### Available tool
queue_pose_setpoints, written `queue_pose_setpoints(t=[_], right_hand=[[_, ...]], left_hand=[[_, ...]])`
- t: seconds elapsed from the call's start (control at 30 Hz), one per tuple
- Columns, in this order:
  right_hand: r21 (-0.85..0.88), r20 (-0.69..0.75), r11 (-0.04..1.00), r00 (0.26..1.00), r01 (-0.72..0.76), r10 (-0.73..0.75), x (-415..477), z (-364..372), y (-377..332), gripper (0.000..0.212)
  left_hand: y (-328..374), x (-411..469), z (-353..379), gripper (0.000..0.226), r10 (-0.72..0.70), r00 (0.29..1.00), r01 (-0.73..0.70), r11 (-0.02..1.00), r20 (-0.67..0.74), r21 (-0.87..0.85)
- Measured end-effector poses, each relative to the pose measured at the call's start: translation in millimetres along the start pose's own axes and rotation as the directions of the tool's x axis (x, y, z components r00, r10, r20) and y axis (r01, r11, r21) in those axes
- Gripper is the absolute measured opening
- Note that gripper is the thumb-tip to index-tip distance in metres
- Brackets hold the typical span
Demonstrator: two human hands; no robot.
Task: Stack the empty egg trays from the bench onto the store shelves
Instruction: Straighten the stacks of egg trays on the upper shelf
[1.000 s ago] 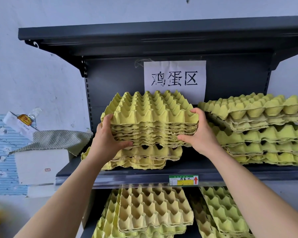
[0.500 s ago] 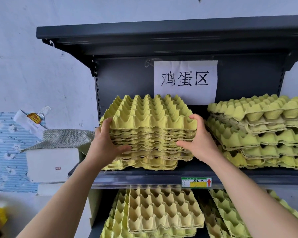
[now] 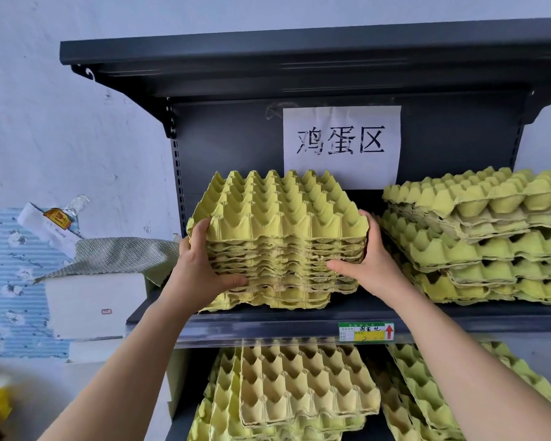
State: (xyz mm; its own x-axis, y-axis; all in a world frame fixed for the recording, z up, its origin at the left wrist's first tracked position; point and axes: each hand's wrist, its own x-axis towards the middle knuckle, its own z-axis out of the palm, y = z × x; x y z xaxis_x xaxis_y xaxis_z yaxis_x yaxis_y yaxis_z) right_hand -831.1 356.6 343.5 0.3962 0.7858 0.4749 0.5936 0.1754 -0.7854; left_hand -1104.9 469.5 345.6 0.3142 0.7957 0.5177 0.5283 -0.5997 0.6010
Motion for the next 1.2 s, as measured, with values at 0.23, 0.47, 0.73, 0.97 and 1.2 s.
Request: queue_pose_setpoints(t=[0.23,0.47,0.73,0.97,1.2], right_hand=[[0.013,-0.034,1.000,0.999,0.012,-0.011,6,2,-6,0.097],[0.035,-0.063,0.997,0.996,0.064,-0.062,10,10,-17,0.096],[0.057,-0.043,0.993,0.994,0.099,-0.096,19,33,-29,0.096],[0.013,-0.019,0.999,0.999,0.047,-0.047,13,51,-21,0.095],[-0.022,-0.029,0.999,0.999,0.045,-0.045,9,56,-24,0.098]], left_hand=[[-2,6,2,0.122,-0.034,0.997,0.029,0.997,-0.074,-0.075],[-9,16,-15,0.122,-0.020,0.994,0.012,0.997,-0.111,-0.070],[-31,25,-33,0.125,-0.030,0.991,0.021,0.997,-0.129,-0.070],[-49,25,-29,0.125,-0.028,0.997,0.028,1.000,-0.076,-0.003],[-61,29,-30,0.124,-0.019,0.997,0.018,1.000,-0.071,-0.013]])
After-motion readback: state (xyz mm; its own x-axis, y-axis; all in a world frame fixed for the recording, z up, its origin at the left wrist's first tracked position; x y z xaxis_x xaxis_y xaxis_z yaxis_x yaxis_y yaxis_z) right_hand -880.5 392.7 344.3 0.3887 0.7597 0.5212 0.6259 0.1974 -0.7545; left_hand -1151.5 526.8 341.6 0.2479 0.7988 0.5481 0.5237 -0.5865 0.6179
